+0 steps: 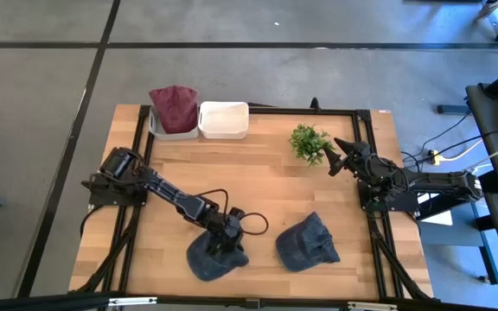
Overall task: Pick & Place hat
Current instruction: Put the left black cap into the white bin
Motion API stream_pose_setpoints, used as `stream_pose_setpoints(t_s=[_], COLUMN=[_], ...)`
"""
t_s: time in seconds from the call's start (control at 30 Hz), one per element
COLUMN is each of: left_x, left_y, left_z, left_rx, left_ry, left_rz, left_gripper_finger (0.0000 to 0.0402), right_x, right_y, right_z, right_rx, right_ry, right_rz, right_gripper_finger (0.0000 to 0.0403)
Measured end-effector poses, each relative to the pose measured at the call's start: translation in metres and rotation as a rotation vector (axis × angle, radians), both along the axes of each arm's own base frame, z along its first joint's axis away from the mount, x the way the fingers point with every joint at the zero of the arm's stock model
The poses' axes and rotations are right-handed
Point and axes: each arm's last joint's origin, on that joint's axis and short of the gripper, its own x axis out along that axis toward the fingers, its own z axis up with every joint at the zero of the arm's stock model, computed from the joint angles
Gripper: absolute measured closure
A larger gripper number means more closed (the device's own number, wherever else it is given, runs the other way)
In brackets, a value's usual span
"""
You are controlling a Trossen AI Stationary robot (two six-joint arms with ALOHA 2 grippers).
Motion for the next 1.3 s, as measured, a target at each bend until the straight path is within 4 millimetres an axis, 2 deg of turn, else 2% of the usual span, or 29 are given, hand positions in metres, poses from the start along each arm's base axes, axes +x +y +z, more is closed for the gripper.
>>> stream_pose_setpoints(t_s=[0.1,0.27,0.37,0.57,0.73,0.83,0.97,1.07,1.3], left_x=[-0.002,-0.01,-0.016,-0.034,-0.058,-0.07,-0.081,-0.088,-0.095], left_y=[0.01,0.034,0.053,0.099,0.142,0.171,0.21,0.236,0.281], left_z=[0.013,0.046,0.074,0.131,0.175,0.194,0.212,0.217,0.201], left_rx=[0.037,0.093,0.104,0.14,0.329,0.419,0.475,0.471,0.429], left_ry=[-0.013,-0.036,-0.111,-0.315,-0.492,-0.57,-0.685,-0.728,-0.67], left_rz=[0.05,0.244,0.412,0.695,0.853,0.927,1.033,1.087,1.034], left_gripper_finger=[0.0387,0.0382,0.0383,0.0387,0.0386,0.0386,0.0386,0.0386,0.0386], right_x=[0.0,0.0,0.0,0.0,0.0,0.0,0.0,0.0,0.0], right_y=[0.0,0.0,0.0,0.0,0.0,0.0,0.0,0.0,0.0], right_z=[0.0,0.0,0.0,0.0,0.0,0.0,0.0,0.0,0.0], right_rx=[0.0,0.001,0.002,0.002,0.001,0.0,0.0,0.0,-0.001], right_ry=[0.0,-0.001,-0.002,-0.002,-0.002,-0.001,-0.001,-0.001,0.001], right_rz=[0.0,0.0,0.0,0.0,0.0,0.0,0.0,0.0,-0.001], right_gripper_finger=[0.0089,0.0089,0.0089,0.0089,0.0089,0.0089,0.0089,0.0089,0.0089])
